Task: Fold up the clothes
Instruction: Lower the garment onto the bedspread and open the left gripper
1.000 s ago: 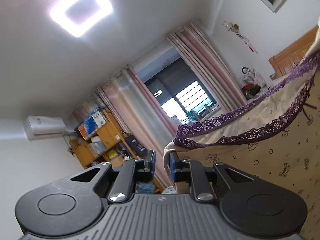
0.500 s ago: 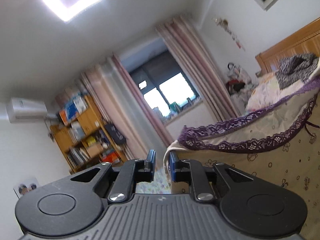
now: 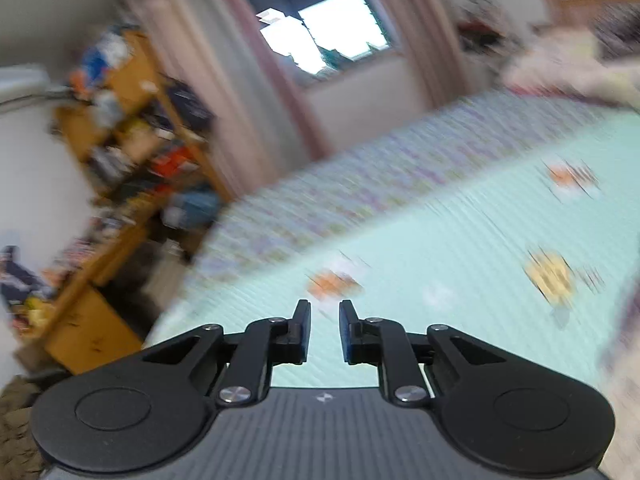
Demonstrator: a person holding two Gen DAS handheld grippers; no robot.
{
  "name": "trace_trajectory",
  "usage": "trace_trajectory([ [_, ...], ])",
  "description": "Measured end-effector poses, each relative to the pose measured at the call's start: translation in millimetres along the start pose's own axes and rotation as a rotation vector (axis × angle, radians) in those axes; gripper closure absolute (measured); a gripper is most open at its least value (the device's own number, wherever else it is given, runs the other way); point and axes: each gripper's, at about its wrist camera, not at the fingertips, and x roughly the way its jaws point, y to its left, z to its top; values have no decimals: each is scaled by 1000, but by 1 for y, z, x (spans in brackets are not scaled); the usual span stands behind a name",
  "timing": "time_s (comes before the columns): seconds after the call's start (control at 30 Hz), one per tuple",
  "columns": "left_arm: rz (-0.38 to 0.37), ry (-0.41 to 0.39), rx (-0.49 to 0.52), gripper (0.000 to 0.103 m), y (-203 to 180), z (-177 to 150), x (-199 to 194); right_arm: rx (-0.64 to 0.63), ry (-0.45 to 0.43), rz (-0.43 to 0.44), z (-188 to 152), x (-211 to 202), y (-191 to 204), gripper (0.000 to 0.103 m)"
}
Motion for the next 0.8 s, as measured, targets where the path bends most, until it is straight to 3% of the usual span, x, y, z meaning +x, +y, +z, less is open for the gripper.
trace_trajectory([
  [0.1, -138, 93, 30, 83, -28, -55, 8, 42, 36, -1, -65, -25, -27, 75],
  [0.23, -284, 225, 39, 83, -63, -109, 30, 178, 53, -1, -133, -74, -64, 58],
  [0.37, -424, 288, -60, 83, -75, -113, 51, 226, 45, 1, -162, -100, -83, 58],
  [0.47, -524, 319, -152, 83, -81, -112, 61, 202, 23, 59, -159, -102, -80, 56],
  [0.67, -625, 353, -406, 72, -92, -117, 80, 183, 54, 192, -165, -88, -44, 54],
  [0.73, -668, 361, -475, 77, -95, -112, 83, 205, 68, 213, -176, -83, -30, 54],
  [0.8, -647, 358, -434, 82, -112, -105, 83, 263, 68, 231, -190, -83, -23, 54],
])
